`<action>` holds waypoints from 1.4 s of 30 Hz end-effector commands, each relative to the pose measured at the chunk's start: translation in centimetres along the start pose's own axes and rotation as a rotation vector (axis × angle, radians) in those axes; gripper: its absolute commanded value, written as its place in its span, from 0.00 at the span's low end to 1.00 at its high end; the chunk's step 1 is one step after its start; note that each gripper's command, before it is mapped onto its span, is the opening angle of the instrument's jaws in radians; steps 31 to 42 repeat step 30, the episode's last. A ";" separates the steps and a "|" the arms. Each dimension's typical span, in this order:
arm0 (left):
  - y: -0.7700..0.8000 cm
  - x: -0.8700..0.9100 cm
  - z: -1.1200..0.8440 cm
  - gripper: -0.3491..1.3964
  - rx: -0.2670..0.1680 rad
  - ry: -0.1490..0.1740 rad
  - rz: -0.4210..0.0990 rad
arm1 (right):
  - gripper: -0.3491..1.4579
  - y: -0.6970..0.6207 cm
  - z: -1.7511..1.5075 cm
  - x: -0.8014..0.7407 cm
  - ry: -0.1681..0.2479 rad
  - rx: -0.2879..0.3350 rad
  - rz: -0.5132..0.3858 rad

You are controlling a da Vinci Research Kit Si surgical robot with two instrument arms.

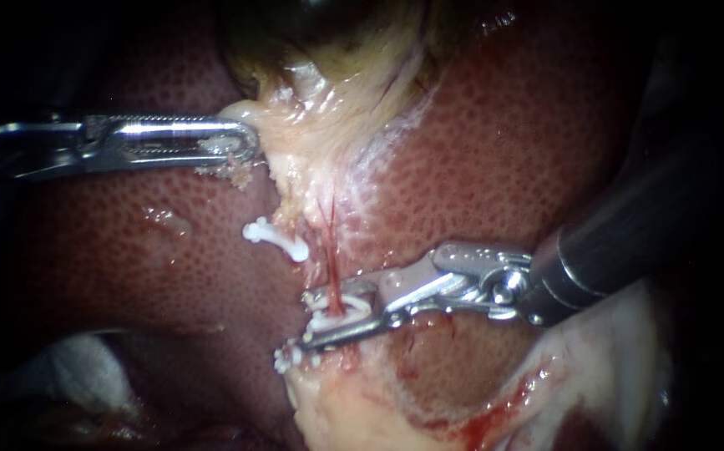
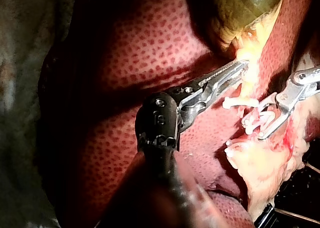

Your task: Clipping second clip right tube

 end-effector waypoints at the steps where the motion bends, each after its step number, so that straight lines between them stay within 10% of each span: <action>1: 0.00 0.00 0.00 0.00 0.000 0.000 0.000 | 0.19 0.01 -0.01 0.00 -0.001 0.000 0.016; 6: 0.00 0.00 0.00 0.00 0.000 0.000 0.000 | 0.00 0.04 -0.04 -0.01 0.000 0.002 0.086; 42: -0.01 0.00 0.01 0.00 0.000 0.000 0.000 | 0.00 0.02 -0.12 -0.06 -0.007 0.024 0.128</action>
